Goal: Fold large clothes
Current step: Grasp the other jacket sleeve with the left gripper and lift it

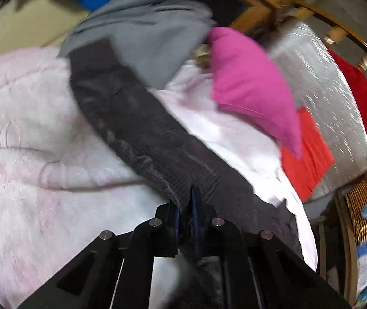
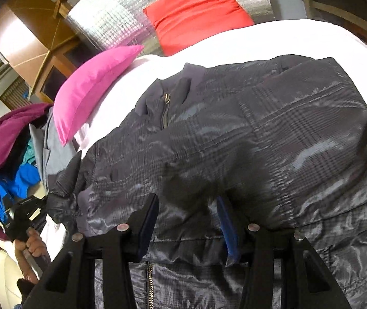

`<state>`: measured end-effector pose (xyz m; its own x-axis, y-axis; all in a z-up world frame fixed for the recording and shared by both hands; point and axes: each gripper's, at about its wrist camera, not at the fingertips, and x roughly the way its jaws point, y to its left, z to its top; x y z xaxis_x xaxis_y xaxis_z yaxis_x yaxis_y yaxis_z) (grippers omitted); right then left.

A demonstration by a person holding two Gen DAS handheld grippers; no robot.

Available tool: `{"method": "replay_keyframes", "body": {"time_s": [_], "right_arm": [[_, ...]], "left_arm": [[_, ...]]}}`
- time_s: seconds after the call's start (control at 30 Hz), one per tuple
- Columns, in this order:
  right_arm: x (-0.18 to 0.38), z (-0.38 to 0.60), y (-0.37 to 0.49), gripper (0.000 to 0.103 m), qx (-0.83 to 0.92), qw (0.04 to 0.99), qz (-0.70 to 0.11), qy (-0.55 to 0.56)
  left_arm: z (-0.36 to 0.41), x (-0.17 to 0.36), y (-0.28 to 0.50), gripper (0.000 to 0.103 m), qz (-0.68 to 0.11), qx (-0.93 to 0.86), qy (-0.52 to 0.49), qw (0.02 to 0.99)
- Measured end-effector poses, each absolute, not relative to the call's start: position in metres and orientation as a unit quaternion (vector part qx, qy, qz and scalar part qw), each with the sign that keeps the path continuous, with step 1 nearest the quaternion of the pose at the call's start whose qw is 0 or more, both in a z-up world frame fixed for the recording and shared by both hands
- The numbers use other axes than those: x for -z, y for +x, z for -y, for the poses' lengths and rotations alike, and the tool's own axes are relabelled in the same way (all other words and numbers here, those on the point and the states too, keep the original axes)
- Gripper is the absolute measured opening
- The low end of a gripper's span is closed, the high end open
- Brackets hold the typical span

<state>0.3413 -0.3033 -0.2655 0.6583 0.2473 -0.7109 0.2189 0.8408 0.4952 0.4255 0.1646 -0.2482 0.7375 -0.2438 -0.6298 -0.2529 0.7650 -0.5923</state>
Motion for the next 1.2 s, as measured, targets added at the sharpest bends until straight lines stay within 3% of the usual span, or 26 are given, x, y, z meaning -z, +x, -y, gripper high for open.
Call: {"method": "replay_keyframes", "body": {"time_s": [0.17,0.33,0.37,0.43,0.47,0.5,0.6,0.77,1.03,1.17,1.2], "right_arm": [[0.256,0.307,0.332,0.051,-0.006,0.870,-0.400,0.287],[0.253,0.311,0.326,0.051,-0.002,0.870,-0.396,0.296],[0.253,0.312,0.325,0.051,-0.001,0.869,-0.397,0.297],[0.253,0.313,0.324,0.051,-0.001,0.868,-0.397,0.300],[0.253,0.313,0.324,0.051,-0.001,0.868,-0.396,0.300],[0.252,0.314,0.323,0.051,0.000,0.868,-0.395,0.300],[0.249,0.318,0.321,0.051,-0.003,0.867,-0.390,0.309],[0.250,0.324,0.317,0.051,0.000,0.862,-0.390,0.325],[0.255,0.323,0.319,0.051,-0.001,0.861,-0.396,0.318],[0.259,0.327,0.321,0.051,0.003,0.860,-0.400,0.317],[0.259,0.328,0.322,0.051,0.005,0.860,-0.401,0.315]], "left_arm": [[-0.095,0.232,0.396,0.008,-0.363,0.044,-0.285,0.886],[-0.017,0.261,0.379,0.009,-0.413,0.047,-0.171,0.893],[-0.013,0.266,0.379,0.016,-0.421,0.040,-0.162,0.892],[-0.016,0.268,0.378,0.018,-0.425,0.049,-0.165,0.889],[-0.023,0.263,0.379,0.026,-0.433,0.060,-0.177,0.882],[-0.034,0.259,0.378,0.044,-0.442,0.082,-0.202,0.870],[-0.066,0.247,0.364,0.071,-0.439,0.101,-0.264,0.853],[-0.139,0.229,0.352,0.077,-0.391,0.065,-0.317,0.862],[-0.190,0.276,0.404,0.078,-0.406,0.019,-0.413,0.815],[-0.187,0.294,0.423,0.075,-0.406,0.020,-0.442,0.799],[-0.187,0.298,0.428,0.064,-0.407,0.018,-0.443,0.799]]}}
